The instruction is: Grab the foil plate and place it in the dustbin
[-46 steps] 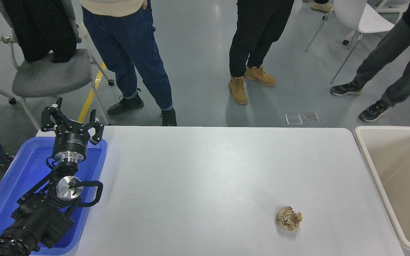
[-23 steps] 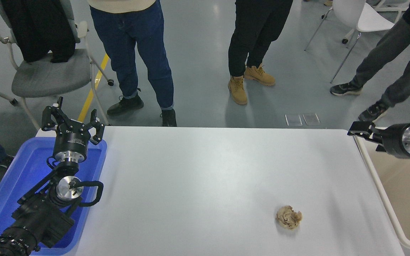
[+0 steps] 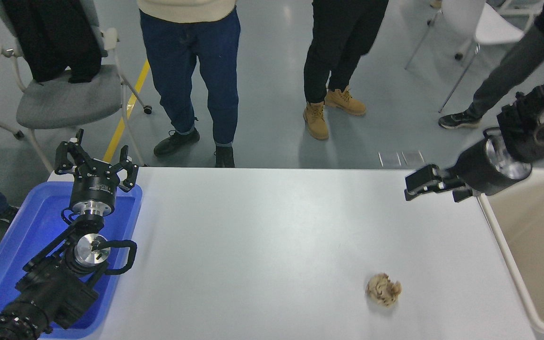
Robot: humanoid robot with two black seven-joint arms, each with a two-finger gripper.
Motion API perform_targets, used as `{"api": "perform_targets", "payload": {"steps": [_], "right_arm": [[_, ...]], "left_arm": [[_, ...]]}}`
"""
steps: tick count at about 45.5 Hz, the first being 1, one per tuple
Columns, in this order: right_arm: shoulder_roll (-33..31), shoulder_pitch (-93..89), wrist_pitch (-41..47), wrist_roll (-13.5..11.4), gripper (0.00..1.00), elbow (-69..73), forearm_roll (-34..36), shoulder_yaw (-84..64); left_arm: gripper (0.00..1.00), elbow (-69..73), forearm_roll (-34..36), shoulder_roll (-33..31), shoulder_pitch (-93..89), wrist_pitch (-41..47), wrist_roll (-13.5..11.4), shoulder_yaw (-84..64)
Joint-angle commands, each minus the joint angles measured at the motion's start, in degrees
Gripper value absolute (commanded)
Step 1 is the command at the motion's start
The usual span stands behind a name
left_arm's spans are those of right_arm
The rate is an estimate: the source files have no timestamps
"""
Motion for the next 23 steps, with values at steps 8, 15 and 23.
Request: {"api": "perform_targets", "payload": {"steps": [8,15,23], "right_arm": [[7.3,9.3,8.8,-0.1,1.0,2.5,5.4,-2.7],[4.0,10.8,9.5,-0.6,1.0,2.6,5.3,-3.5],[3.4,11.2,9.5,-1.7,1.0,2.6,5.4,-3.5]], "left_arm": [[0.99,0.1,-0.1,0.0,0.1,0.0,0.0,-0.1],[0.99,0.0,-0.1,0.0,0.1,0.0,0.0,-0.1],[0.99,0.0,-0.1,0.0,0.1,0.0,0.0,-0.1]]}}
